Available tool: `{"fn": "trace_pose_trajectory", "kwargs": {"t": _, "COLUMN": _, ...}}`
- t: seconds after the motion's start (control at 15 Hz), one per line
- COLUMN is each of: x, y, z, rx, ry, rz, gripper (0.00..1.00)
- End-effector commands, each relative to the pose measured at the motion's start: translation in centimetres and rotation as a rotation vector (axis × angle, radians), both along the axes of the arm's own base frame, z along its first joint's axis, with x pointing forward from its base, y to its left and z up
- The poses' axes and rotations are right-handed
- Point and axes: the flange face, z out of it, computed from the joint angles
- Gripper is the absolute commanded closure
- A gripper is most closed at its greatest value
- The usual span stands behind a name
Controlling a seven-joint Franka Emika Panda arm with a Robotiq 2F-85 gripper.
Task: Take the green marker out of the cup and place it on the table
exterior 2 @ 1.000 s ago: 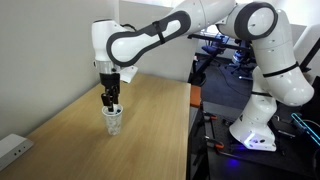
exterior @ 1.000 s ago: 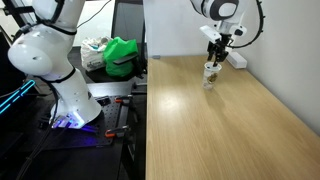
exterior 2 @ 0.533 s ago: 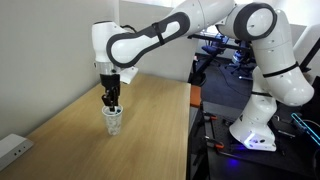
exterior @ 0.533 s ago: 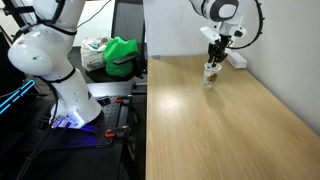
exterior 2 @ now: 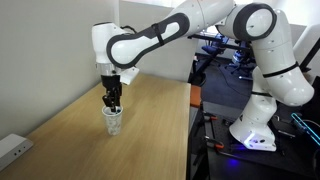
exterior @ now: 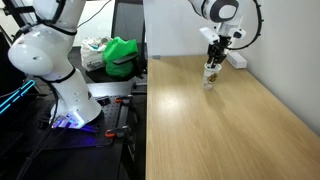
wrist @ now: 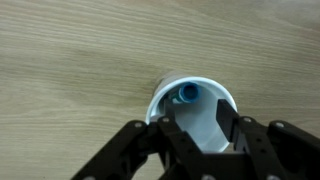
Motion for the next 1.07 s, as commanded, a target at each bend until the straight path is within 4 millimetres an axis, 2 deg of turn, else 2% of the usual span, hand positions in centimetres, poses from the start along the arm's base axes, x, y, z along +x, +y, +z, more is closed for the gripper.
{"fn": "trace_pose_trajectory", "kwargs": {"t": 0.0, "x": 0.3, "y": 0.0, "z": 0.1, "rx": -0.035, "ry": 0.033, "rz": -0.024, "gripper": 0.53}}
{"fn": "trace_pose_trajectory", "kwargs": {"t": 1.0, "x": 1.3, "y": 0.0, "z": -1.0, "rx": -0.031, "ry": 0.073, "rz": -0.015, "gripper": 0.53}}
